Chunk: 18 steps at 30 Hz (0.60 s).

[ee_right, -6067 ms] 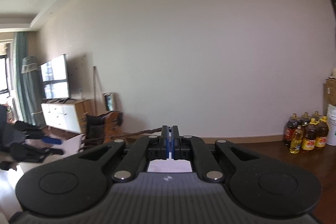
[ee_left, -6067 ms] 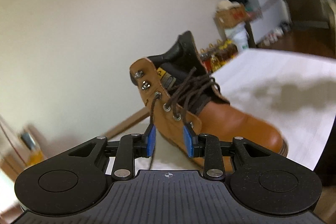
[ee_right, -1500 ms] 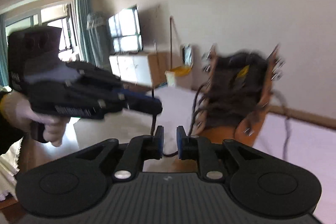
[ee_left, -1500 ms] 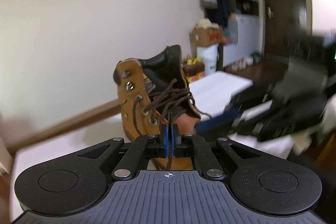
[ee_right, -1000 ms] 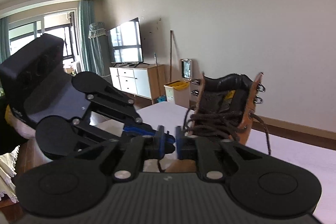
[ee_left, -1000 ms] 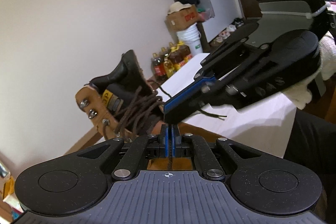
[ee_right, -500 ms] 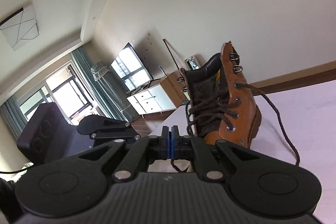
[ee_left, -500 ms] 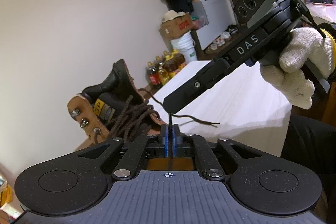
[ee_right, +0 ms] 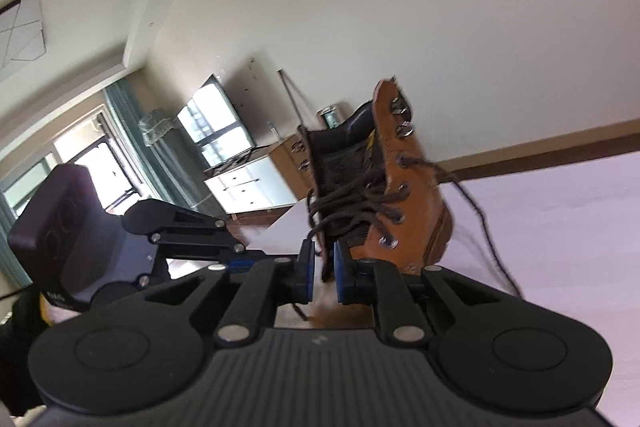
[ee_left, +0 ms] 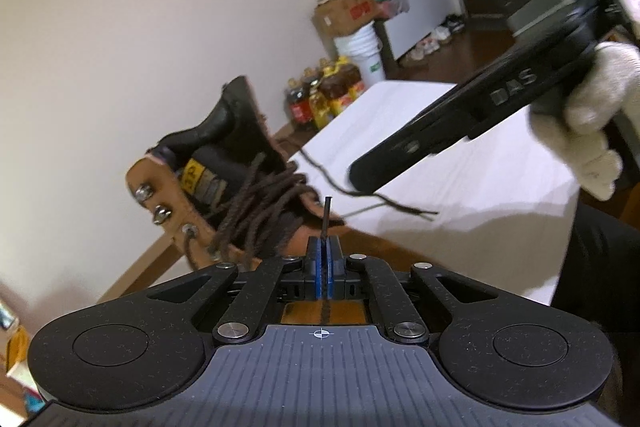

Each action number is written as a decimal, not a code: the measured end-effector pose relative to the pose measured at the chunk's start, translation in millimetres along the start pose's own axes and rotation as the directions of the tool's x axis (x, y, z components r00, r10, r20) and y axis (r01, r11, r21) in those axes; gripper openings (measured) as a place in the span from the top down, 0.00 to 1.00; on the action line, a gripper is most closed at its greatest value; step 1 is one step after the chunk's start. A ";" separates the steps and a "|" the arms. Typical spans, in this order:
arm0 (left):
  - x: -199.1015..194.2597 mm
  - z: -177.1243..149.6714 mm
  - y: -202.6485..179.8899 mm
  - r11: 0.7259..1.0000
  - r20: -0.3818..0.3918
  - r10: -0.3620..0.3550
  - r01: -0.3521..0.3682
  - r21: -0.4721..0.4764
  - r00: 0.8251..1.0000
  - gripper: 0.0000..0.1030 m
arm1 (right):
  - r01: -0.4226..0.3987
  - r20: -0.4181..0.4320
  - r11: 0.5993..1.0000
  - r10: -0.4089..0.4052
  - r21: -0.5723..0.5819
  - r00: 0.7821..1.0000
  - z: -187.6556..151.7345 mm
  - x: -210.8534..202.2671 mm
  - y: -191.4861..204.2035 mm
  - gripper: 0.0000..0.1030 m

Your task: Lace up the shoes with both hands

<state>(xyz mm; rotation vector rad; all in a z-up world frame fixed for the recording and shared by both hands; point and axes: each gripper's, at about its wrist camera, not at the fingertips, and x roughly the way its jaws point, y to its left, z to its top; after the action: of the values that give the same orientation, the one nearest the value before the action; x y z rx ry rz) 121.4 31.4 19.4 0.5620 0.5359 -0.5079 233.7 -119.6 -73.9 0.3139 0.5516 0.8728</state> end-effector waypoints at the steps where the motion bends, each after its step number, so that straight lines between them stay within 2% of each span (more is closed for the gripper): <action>1: 0.9 0.6 1.8 1.000 -0.006 0.004 -0.004 0.001 1.000 0.98 | 0.007 0.006 1.000 -0.007 -0.003 1.000 0.8 -2.1 -0.2 0.87; 6: 3.0 4.9 6.4 0.999 -0.029 0.038 -0.038 0.030 0.999 0.98 | 0.040 0.027 0.999 -0.040 -0.020 0.999 4.0 -12.1 -0.9 0.87; 18: 8.5 12.3 7.2 0.996 -0.043 0.060 -0.057 0.073 0.997 0.98 | 0.078 0.067 0.997 -0.076 -0.030 0.995 9.6 -24.2 -8.6 0.87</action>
<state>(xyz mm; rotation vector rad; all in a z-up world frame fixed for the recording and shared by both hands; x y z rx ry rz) 135.9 26.6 25.8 0.6568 0.5446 -0.4609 232.2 -144.4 -62.3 0.2884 0.4851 0.7939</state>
